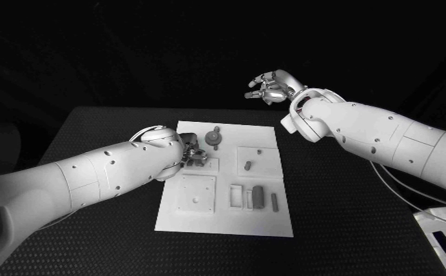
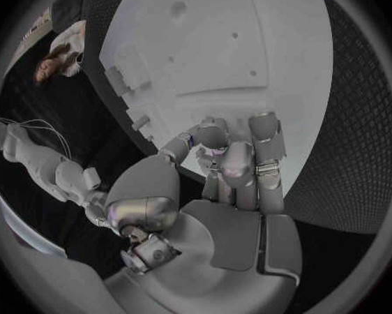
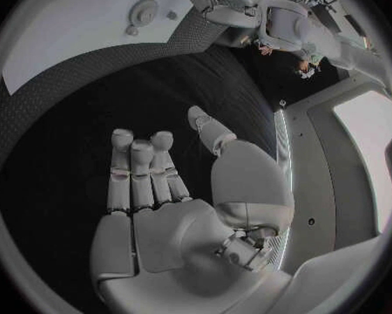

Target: Assemble the parts on the task board

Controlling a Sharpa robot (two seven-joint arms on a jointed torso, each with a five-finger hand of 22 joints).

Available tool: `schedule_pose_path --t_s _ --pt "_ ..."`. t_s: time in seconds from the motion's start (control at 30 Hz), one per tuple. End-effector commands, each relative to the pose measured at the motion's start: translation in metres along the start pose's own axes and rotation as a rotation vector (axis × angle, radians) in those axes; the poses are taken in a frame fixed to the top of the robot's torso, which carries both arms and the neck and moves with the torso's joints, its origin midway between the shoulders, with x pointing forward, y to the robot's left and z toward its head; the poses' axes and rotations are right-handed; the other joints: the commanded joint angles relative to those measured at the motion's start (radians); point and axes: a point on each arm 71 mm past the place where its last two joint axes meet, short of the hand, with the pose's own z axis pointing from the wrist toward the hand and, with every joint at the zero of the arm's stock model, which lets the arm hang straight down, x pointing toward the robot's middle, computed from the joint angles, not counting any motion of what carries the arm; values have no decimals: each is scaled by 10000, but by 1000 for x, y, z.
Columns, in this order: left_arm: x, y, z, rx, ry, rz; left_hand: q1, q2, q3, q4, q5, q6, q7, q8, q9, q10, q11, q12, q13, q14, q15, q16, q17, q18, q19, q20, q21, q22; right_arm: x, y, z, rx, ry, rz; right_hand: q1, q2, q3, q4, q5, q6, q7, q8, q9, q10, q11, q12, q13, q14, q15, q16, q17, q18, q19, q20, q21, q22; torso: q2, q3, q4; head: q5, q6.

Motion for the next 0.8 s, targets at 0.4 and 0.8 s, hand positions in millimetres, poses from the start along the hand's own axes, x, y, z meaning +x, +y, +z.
schedule_pose_path --t_s 0.4,0.8 --pt "12 -12 2 249 535 502 -29 45 539 75 -158 1341 -862 14 18 -35 -114 81 -41 -529 -528 73 -57 149 124 -53 40 197 1 0 0 -38 139 11 -6 79 -60 -2 -19 59 54 49 -20 -1498 144 59 -17 -73 11 50 -21 134 -49 21 -69 11 3 4 -3 1 -32" --pt "14 -20 1 446 562 578 -80 0 510 97 -316 1342 -863 -3 29 -40 -113 101 -67 -543 -530 105 -107 151 118 -52 45 194 1 0 0 -26 160 11 -23 88 -65 9 -20 54 56 49 -28 -1500 146 61 -24 -76 12 52 -27 134 -50 23 -71 12 3 -1 -2 -14 -60"
